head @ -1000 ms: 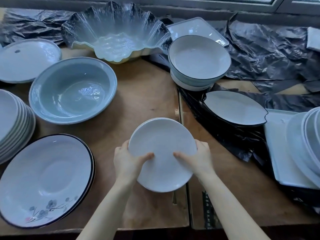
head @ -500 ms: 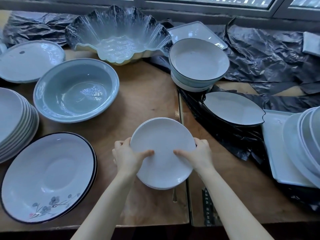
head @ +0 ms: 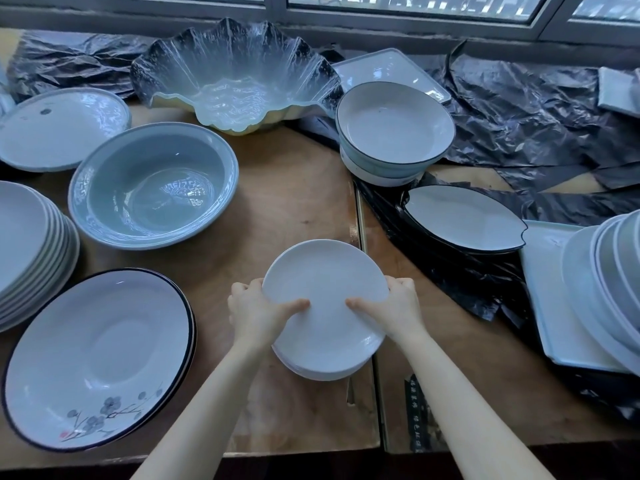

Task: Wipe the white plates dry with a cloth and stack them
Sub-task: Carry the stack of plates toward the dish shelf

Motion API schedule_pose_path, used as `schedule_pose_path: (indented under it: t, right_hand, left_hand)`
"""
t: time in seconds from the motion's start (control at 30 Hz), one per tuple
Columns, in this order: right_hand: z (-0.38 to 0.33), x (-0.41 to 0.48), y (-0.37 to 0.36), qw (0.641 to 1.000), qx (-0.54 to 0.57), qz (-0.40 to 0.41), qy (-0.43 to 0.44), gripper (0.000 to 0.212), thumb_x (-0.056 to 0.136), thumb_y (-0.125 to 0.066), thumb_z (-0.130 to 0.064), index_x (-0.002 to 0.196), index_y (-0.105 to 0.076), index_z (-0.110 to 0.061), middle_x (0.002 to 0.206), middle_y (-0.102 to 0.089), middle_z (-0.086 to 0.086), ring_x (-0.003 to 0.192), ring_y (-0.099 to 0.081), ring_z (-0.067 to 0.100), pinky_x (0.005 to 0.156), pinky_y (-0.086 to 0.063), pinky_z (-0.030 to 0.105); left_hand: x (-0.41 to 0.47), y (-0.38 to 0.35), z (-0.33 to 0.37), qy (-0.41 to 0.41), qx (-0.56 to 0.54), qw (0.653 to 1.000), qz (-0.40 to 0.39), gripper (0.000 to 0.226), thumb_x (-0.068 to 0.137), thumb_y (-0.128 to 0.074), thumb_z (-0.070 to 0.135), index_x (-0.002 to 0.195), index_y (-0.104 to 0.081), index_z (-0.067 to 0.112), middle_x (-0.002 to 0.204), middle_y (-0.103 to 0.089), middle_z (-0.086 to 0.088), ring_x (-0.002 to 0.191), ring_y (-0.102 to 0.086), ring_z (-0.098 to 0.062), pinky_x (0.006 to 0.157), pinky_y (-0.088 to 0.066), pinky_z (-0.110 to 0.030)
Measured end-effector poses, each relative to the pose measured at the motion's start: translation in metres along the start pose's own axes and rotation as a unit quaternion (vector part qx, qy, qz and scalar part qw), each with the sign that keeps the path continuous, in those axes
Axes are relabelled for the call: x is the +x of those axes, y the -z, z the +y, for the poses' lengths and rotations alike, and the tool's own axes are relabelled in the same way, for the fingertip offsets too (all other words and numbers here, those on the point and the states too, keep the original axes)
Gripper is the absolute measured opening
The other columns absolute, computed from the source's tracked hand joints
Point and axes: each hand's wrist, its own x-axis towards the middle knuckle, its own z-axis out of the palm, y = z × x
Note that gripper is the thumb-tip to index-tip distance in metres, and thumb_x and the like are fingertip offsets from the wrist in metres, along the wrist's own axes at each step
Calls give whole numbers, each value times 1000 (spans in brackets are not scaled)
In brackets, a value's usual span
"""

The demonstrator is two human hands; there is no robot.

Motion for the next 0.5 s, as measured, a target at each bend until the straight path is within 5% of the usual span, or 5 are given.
schedule_pose_path:
  t: [0.2,0.33,0.5]
  right_hand:
    - [13,-12,-9,993,106,31,-30,68,75,-80,-46,133,-55,-20,132,-41,2,127,-43,21,103,-45,40]
    - [24,-29,-24,957,284,7,-61,88,71,-71,-63,146,-45,-25,143,-51,-1,128,-53,23,105,-47,50]
    - [22,-31,-36,906,412,-1,-96,88,72,-72,-58,148,-42,-27,135,-61,-2,121,-60,22,104,-49,50]
  left_hand:
    - [17,11,8,-17,8,995,-94,89,55,-84,57,132,-50,27,130,-44,-1,129,-39,-21,103,-43,-44]
    - [25,12,17,-47,-114,984,-126,65,56,-82,56,113,-58,40,109,-65,17,99,-65,-7,82,-57,-34]
    - [26,12,8,-46,-140,982,-116,72,52,-81,59,119,-59,45,110,-66,21,101,-65,-3,85,-57,-33]
